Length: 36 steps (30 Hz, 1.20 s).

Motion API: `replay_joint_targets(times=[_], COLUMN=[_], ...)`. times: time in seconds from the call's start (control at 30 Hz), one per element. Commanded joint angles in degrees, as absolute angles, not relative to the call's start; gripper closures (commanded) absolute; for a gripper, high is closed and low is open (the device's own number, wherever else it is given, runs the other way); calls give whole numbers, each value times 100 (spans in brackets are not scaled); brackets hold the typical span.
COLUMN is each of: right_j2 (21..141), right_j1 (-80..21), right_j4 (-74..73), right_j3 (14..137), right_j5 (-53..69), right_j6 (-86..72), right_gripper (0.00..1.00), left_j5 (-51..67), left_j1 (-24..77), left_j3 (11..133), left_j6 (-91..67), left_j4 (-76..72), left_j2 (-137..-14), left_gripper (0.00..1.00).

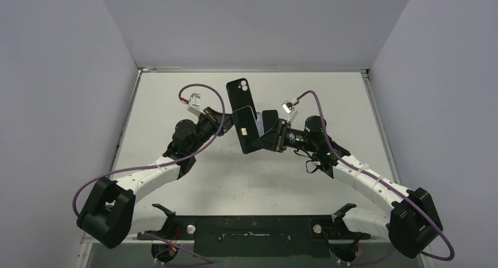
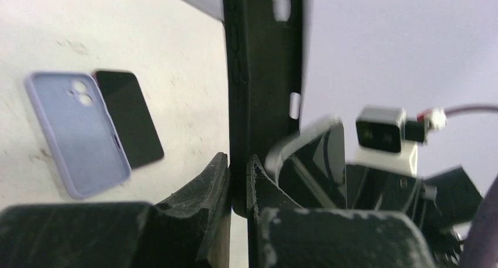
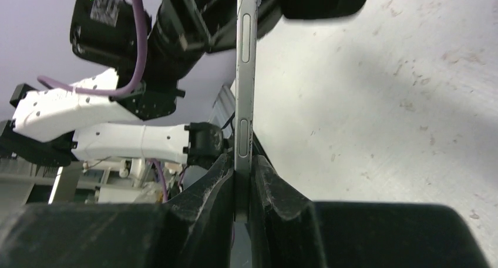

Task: Take the phone out of the phone case
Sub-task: Remove the phone case from the phone, then place the phone at the center of the board, then place the phone case at the center of the board.

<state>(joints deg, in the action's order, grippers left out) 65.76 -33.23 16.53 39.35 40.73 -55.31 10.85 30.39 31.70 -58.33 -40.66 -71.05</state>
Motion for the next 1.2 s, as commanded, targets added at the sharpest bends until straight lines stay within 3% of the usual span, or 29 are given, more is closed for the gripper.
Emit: replay_joint_targets(times=[0.0, 0.63, 1.17], right_j2=[6441, 5854, 7218], right_j1=[-3393, -1933, -1574], right_j4=[1834, 1076, 2491], right_j3=[3990, 2359, 1529], right_j5=[4655, 4093, 4326], right_j6=[-5396, -4576, -4739], right_gripper=[100, 100, 100], left_j5=[363, 946, 891], left_j1=[2947, 3187, 3909], left_j3=[3646, 3082, 2469], left_j6=[-5758, -4957, -5613], left_j4=[-4395, -1310, -1540], left_j2=[-7202, -6752, -7159], left_gripper=[100, 100, 100])
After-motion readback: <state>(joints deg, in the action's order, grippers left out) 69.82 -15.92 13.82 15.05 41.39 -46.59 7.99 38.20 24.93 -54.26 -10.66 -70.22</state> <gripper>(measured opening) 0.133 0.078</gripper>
